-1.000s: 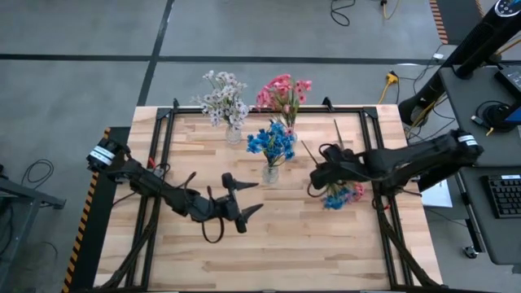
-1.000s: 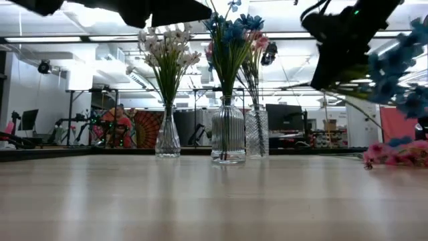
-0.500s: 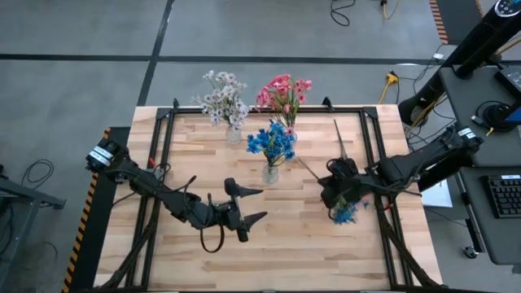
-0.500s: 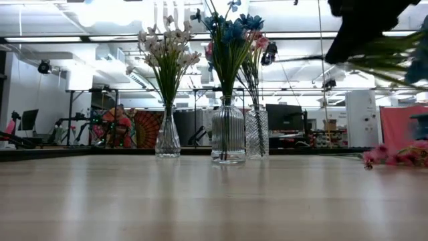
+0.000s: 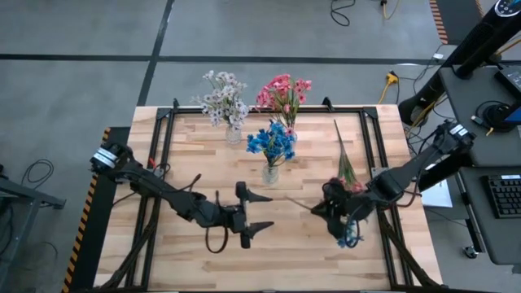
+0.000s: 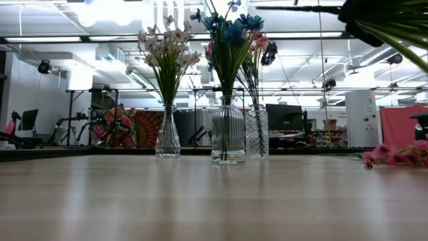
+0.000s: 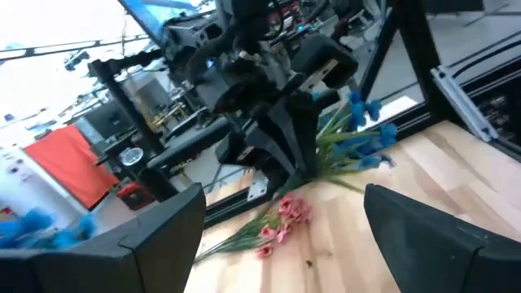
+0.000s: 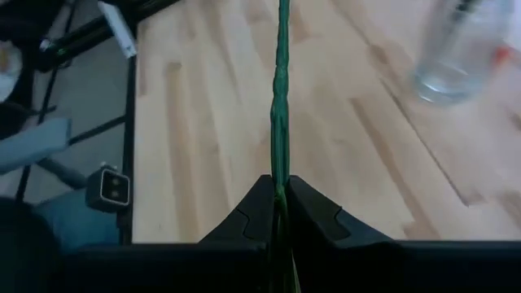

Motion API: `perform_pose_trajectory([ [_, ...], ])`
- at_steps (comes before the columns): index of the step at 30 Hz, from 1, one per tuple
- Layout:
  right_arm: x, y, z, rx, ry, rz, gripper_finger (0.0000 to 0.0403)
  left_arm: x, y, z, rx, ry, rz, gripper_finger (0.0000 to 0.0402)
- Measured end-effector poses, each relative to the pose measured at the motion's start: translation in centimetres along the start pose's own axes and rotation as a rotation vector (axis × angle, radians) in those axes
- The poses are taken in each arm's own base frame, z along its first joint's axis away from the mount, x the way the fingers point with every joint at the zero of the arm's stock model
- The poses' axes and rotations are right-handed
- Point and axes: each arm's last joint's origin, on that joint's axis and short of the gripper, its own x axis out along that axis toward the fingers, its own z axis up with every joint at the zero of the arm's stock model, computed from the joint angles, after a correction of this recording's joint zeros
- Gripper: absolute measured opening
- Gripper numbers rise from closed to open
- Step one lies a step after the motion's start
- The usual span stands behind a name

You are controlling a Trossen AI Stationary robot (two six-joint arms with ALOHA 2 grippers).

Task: Sort flowers into vase by color
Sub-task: Put the blue flowers into the middle transparent vase

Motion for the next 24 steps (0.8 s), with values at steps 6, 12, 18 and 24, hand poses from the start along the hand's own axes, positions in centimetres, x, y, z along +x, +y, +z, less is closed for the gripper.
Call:
perform_pose_trajectory([
  [6, 2.1, 1.1, -0.2, -0.101, -0.009, 0.057, 0.002, 2.6, -1.3, -0.7, 0.036, 0.012, -0.041, 0.0316],
  [12, 2.9, 1.4, -0.1, -0.13, -0.028, 0.067, 0.002, 4.3, -1.7, -1.7, 0.051, 0.043, -0.031, 0.0311],
  [18, 2.9, 1.5, 0.2, -0.163, -0.053, 0.077, 0.002, 5.2, -1.3, -2.7, 0.02, 0.066, -0.029, 0.0309],
  [24, 3.1, 1.4, 0.2, -0.184, -0.06, 0.065, 0.002, 5.5, -1.4, -2.9, 0.005, 0.052, -0.057, 0.027],
])
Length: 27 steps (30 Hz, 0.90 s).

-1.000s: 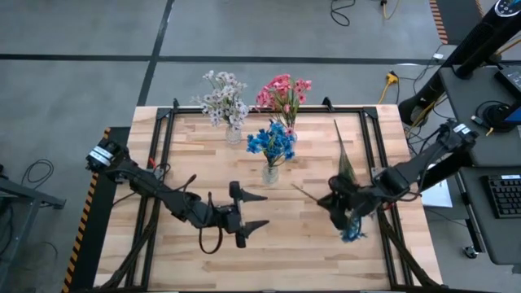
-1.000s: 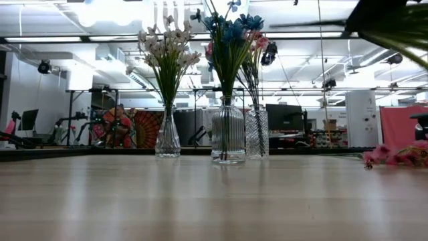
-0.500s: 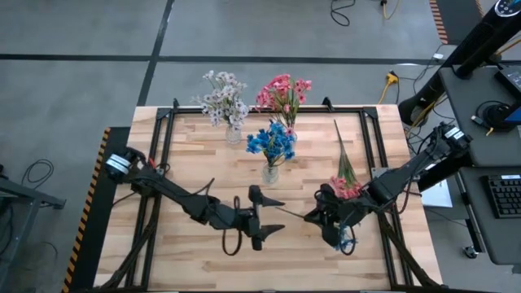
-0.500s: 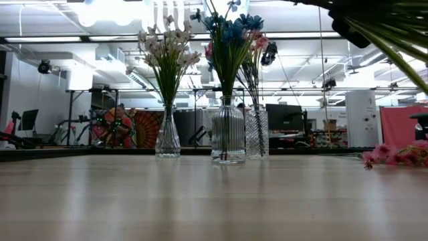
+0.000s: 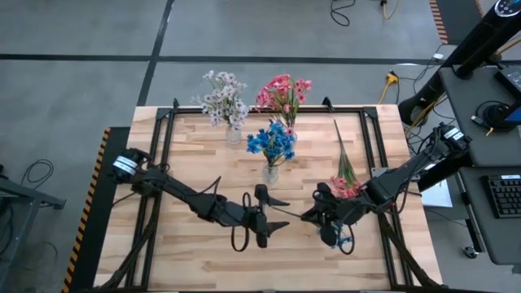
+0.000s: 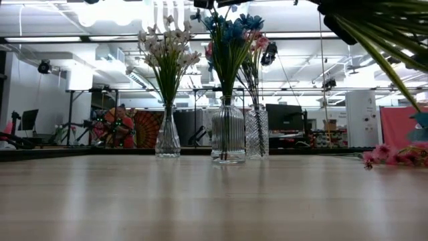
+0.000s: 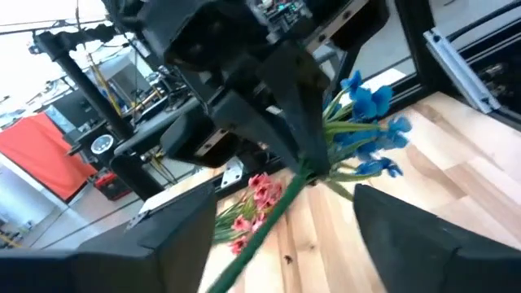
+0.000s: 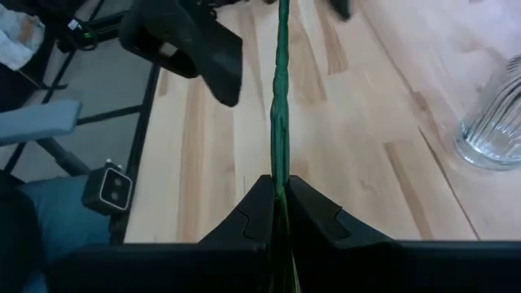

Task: Sort flowers into vase by color
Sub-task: Put the blue flowers into the middle transparent vase

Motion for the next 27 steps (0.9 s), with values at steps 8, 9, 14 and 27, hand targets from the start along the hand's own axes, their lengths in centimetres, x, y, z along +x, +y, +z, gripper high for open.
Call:
perform_pose_trajectory([
  [8, 0.1, -0.1, 0.0, -0.001, 0.004, -0.008, 0.002, 0.2, 0.3, 0.2, 0.008, -0.002, 0.007, 0.0116],
  [9, 0.1, -0.1, 0.0, -0.001, 0.003, -0.008, 0.002, 0.2, 0.3, 0.2, 0.008, -0.002, 0.008, 0.0096],
  [14, 0.3, -0.1, -0.1, -0.006, 0.009, -0.014, 0.002, 0.2, 0.2, 0.1, 0.019, 0.003, -0.004, 0.0012],
  [27, -1.0, -0.2, 0.9, -0.025, -0.069, -0.035, 0.0068, -0.3, 1.0, 0.8, 0.044, 0.012, 0.048, 0.0001],
])
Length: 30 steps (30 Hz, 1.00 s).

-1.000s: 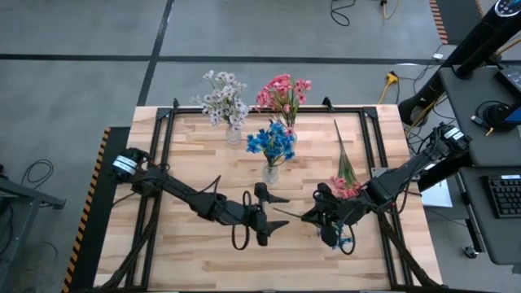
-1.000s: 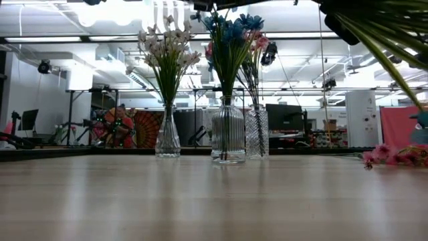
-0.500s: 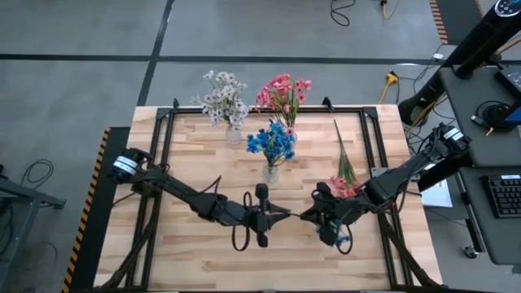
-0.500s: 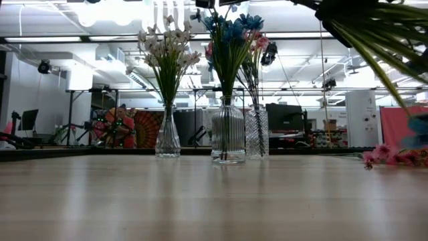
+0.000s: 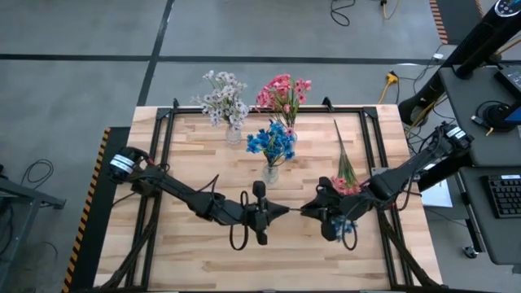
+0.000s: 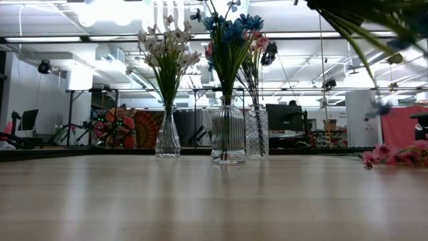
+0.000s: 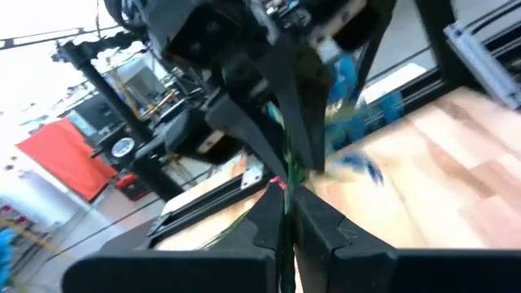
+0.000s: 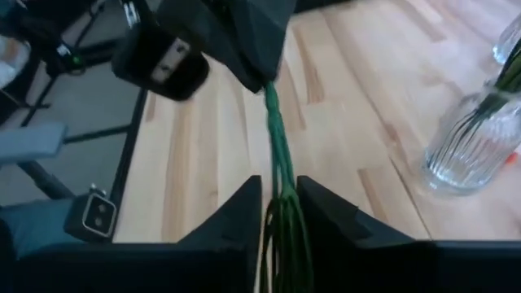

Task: Sort flowers into vase by color
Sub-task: Put the blue flowers into the middle transparent vase

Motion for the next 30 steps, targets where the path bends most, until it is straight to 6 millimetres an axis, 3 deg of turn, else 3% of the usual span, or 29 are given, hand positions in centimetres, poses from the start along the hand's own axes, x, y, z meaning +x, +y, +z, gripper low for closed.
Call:
perform_pose_trajectory([
  [10, -3.2, -0.5, 2.2, 0.046, -0.131, 0.016, 0.0149, -1.9, 1.6, 1.7, 0.081, 0.08, 0.1, 0.0],
  [15, -5.6, -0.5, 4.1, 0.122, -0.216, 0.069, 0.0166, -2.8, 1.9, 2.5, 0.08, 0.097, 0.133, 0.0],
  [22, -8.1, -0.5, 6.4, 0.254, -0.282, 0.116, 0.0175, -3.0, 1.5, 2.1, 0.106, 0.161, 0.155, 0.0],
  [26, -8.7, -0.2, 7.1, 0.322, -0.279, 0.129, 0.0178, -3.2, 1.2, 2.1, 0.107, 0.163, 0.142, 0.0],
  [30, -7.6, 1.0, 6.7, 0.389, -0.237, 0.173, 0.0178, -3.3, 0.9, 2.2, 0.098, 0.158, 0.133, 0.0],
])
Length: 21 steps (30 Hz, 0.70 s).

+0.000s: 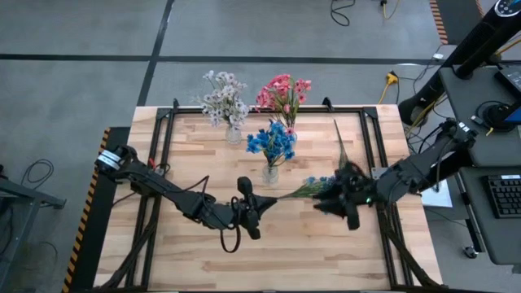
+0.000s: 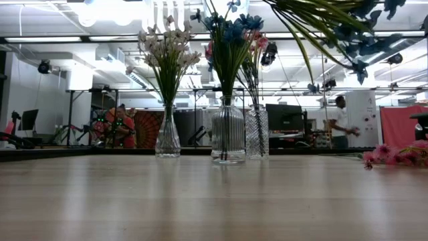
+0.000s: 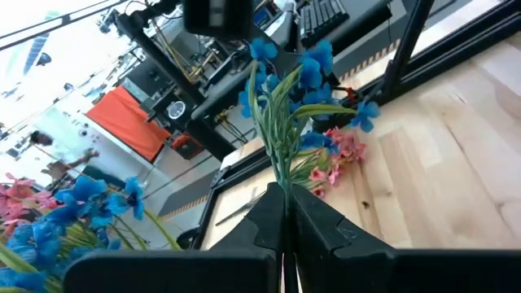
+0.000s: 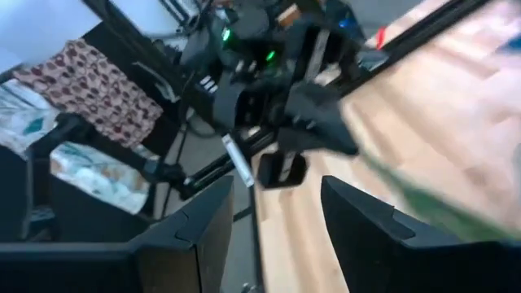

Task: Sort flowers into vase by color
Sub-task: Put the blue flowers into the middle transparent vase

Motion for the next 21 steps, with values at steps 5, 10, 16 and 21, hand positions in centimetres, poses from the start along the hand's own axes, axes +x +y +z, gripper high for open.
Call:
perform_pose_trajectory([
  [5, 2.6, 1.4, -3.3, 0.111, 0.073, 0.022, 0.0179, -0.3, -0.1, 0.1, -0.014, 0.029, 0.062, 0.0],
  [10, 5.0, 2.6, -7.0, 0.224, 0.068, -0.02, 0.0179, -1.1, -0.4, 0.4, -0.022, 0.077, 0.164, 0.0],
  [16, 7.7, 2.1, -10.9, 0.282, 0.004, -0.159, 0.018, -2.8, -1.6, 1.6, -0.091, 0.009, 0.133, 0.0],
  [21, 9.8, 1.2, -13.1, 0.236, -0.137, -0.272, 0.02, -3.3, -2.3, 1.8, -0.139, -0.013, 0.11, 0.0],
])
